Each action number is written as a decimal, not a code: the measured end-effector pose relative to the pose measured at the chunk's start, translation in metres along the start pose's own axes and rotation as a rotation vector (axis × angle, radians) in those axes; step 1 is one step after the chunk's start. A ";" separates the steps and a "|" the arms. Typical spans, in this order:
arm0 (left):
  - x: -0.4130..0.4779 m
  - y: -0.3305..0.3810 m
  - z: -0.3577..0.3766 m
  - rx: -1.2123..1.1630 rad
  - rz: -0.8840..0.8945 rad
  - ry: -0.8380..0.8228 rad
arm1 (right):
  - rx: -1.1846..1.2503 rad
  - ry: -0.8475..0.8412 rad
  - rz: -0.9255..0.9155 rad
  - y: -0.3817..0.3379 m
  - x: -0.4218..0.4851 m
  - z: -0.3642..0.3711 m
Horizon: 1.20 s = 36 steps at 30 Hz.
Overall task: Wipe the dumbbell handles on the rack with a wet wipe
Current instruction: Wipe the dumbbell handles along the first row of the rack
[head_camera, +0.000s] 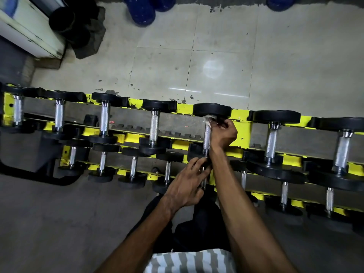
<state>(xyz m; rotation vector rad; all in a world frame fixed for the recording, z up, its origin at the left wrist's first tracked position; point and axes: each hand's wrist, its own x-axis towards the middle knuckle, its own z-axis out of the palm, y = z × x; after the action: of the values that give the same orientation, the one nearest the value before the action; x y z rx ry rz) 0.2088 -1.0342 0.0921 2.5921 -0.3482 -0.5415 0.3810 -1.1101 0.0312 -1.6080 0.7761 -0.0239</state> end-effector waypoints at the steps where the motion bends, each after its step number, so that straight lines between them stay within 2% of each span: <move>1: 0.000 0.000 0.001 0.011 -0.005 -0.011 | 0.028 -0.030 0.045 0.003 0.005 -0.001; 7: 0.000 0.002 0.004 0.036 -0.020 -0.019 | -0.033 -0.294 0.269 0.015 0.041 -0.014; 11: 0.000 0.003 0.003 0.047 -0.024 -0.020 | -0.095 -0.477 0.324 0.004 0.051 -0.022; 13: 0.000 0.004 0.002 0.050 -0.025 -0.020 | -0.088 -0.529 0.434 0.006 0.057 -0.021; 14: 0.000 0.004 0.002 0.048 -0.027 -0.024 | -0.085 -0.559 0.511 0.012 0.063 -0.019; 16: 0.000 0.004 0.002 0.046 -0.034 -0.037 | -0.057 -0.668 0.554 0.074 0.107 -0.003; 18: 0.001 0.006 0.000 0.056 -0.041 -0.043 | 0.023 -0.747 0.620 0.092 0.116 0.007; 20: 0.001 0.007 -0.001 0.072 -0.044 -0.040 | 0.101 -0.778 0.616 0.063 0.095 0.006; 21: 0.001 0.008 -0.002 0.079 -0.044 -0.036 | 0.154 -0.722 0.628 0.018 0.066 -0.003; 22: 0.002 0.008 -0.002 0.082 -0.044 -0.034 | 0.210 -0.691 0.639 0.012 0.060 -0.005; 25: 0.002 0.008 -0.002 0.080 -0.037 -0.033 | 0.225 -0.612 0.613 0.011 0.055 -0.010; 27: 0.002 0.008 -0.002 0.066 -0.035 -0.030 | 0.138 -0.545 0.555 0.006 0.045 -0.018; 30: 0.002 0.007 0.000 0.053 -0.041 -0.027 | 0.008 -0.466 0.350 0.006 0.039 -0.028; 33: 0.002 0.006 0.001 0.026 -0.048 -0.021 | -0.178 -0.499 0.154 0.005 0.041 -0.038; 36: 0.002 0.007 0.001 0.017 -0.043 -0.021 | -0.313 -0.586 0.084 0.000 0.044 -0.052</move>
<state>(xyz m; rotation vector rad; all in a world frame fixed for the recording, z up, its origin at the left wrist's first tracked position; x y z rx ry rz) 0.2094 -1.0410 0.0941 2.6169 -0.3054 -0.5839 0.3919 -1.1764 0.0242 -1.7463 0.3965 0.6305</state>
